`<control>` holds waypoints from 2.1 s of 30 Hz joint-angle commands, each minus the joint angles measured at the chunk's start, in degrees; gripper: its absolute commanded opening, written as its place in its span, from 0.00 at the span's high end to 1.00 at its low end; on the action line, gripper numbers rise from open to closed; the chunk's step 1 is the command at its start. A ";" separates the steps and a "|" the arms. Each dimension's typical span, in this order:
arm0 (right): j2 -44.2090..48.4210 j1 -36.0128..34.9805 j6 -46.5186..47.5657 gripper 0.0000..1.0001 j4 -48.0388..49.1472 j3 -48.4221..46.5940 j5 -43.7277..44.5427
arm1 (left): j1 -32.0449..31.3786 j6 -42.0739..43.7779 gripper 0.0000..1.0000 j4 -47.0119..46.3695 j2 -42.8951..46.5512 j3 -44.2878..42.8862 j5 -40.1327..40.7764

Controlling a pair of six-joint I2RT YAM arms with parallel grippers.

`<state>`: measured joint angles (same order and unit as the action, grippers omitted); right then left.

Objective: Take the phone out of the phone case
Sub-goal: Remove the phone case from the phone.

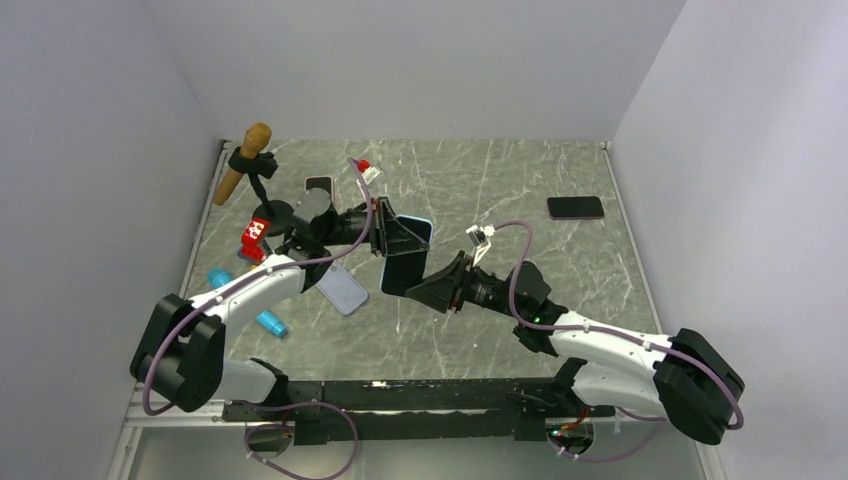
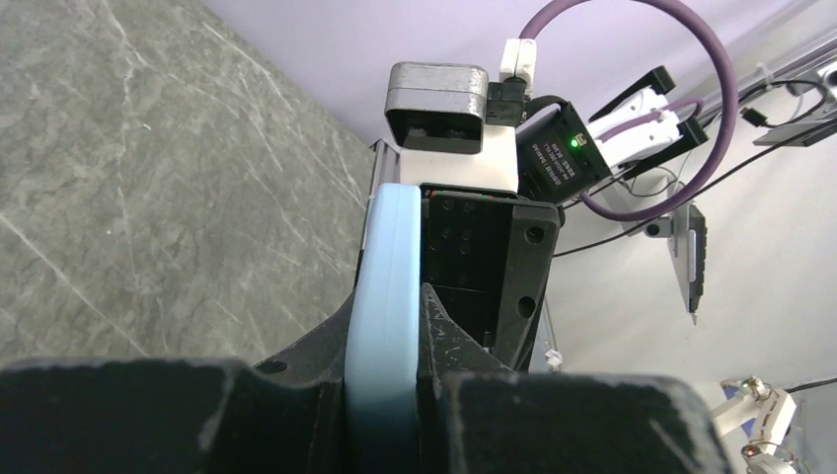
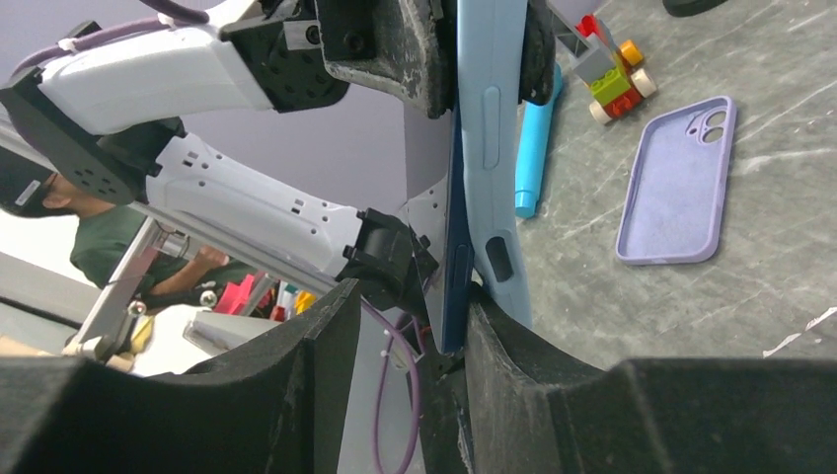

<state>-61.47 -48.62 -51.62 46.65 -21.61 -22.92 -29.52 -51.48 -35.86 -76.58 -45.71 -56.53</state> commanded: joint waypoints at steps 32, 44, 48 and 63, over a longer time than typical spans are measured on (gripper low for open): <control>20.34 11.90 -11.45 1.00 -5.17 -1.19 -2.40 | 0.89 4.22 0.01 -2.48 8.44 -1.36 -1.92; 28.65 14.51 -15.51 1.00 -8.68 -0.20 0.19 | -3.96 5.17 0.21 -3.32 6.07 -1.82 -3.78; 28.17 14.60 -17.61 1.00 -4.48 1.19 -0.05 | -4.91 6.49 0.43 -1.32 6.14 -1.98 -2.87; 29.99 14.88 -20.13 1.00 -1.51 3.07 1.26 | -4.89 5.39 0.51 -1.31 4.92 -1.81 -2.70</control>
<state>-32.67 -33.91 -70.19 37.01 -17.91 -22.74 -34.37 -47.20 -36.10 -71.13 -46.81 -58.70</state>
